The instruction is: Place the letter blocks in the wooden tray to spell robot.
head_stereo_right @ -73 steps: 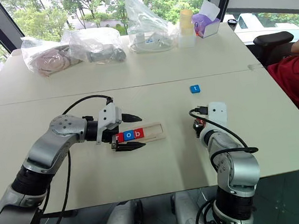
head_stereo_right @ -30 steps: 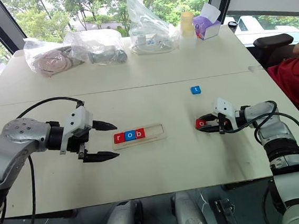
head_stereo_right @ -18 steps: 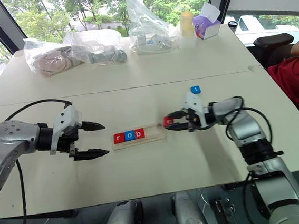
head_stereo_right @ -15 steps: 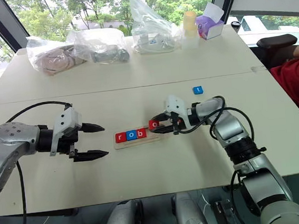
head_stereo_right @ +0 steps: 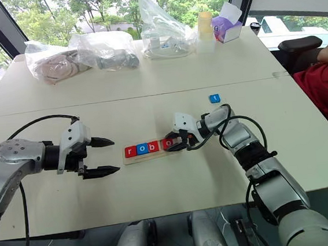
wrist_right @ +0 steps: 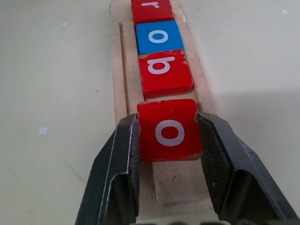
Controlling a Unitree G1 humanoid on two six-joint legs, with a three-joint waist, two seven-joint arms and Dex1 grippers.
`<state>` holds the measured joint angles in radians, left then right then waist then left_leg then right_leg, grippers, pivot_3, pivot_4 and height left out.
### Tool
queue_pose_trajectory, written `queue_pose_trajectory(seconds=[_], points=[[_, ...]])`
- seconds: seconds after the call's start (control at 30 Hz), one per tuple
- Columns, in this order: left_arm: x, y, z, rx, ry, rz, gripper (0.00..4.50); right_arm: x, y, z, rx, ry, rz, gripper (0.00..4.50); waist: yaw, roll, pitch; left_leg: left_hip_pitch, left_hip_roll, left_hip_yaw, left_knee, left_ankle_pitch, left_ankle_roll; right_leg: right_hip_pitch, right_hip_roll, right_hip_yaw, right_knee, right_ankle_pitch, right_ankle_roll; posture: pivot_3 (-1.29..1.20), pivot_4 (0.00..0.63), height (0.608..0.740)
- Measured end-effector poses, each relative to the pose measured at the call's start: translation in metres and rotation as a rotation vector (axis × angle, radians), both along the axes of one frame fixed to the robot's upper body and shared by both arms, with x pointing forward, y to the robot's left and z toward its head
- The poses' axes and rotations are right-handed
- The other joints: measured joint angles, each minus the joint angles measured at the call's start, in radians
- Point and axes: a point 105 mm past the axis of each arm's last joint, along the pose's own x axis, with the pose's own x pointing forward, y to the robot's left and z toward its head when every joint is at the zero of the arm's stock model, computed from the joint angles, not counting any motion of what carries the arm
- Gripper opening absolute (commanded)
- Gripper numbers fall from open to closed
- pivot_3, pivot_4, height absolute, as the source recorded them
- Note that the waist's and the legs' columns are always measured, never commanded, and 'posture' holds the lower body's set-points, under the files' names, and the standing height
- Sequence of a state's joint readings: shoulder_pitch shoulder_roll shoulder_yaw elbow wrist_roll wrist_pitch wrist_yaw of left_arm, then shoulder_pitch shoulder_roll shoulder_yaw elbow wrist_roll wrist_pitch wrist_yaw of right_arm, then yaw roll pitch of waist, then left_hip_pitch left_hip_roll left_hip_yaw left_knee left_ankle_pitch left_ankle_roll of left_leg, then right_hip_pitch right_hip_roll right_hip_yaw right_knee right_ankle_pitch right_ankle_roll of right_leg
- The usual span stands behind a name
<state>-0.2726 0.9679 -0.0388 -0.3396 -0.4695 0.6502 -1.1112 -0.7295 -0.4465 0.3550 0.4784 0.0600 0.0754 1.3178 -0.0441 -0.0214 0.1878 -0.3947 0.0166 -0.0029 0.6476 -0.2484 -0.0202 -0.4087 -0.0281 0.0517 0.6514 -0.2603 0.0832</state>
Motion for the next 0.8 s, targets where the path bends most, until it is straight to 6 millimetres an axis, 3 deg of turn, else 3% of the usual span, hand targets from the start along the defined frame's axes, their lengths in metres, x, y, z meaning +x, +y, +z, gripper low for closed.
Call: queue_pose_trajectory(seconds=[0.6,0.7,0.8], points=[[0.0,-0.001,-0.004,-0.006,-0.003,0.021,4.5,0.006,0.009,0.001,-0.004,-0.037,0.049,1.2,-0.001,0.0,0.0,0.0,0.0,0.0,-0.001,0.0,0.0,0.0,0.0,0.0,0.0,0.0,0.0,0.0,0.15,0.74],[0.0,0.0,-0.005,-0.005,-0.005,0.022,4.5,0.004,0.013,0.0,0.003,-0.031,0.061,2.57,0.0,0.0,0.0,0.0,0.0,0.0,-0.001,0.0,0.0,0.0,0.0,0.0,0.0,0.0,0.0,0.0,0.15,0.74],[0.0,0.001,-0.006,-0.003,-0.002,0.026,4.5,0.004,0.014,0.0,0.005,-0.031,0.061,4.22,0.0,0.0,0.0,0.0,0.0,0.0,-0.001,0.0,0.0,0.0,-0.001,0.0,0.0,0.0,-0.001,0.0,0.15,0.74]])
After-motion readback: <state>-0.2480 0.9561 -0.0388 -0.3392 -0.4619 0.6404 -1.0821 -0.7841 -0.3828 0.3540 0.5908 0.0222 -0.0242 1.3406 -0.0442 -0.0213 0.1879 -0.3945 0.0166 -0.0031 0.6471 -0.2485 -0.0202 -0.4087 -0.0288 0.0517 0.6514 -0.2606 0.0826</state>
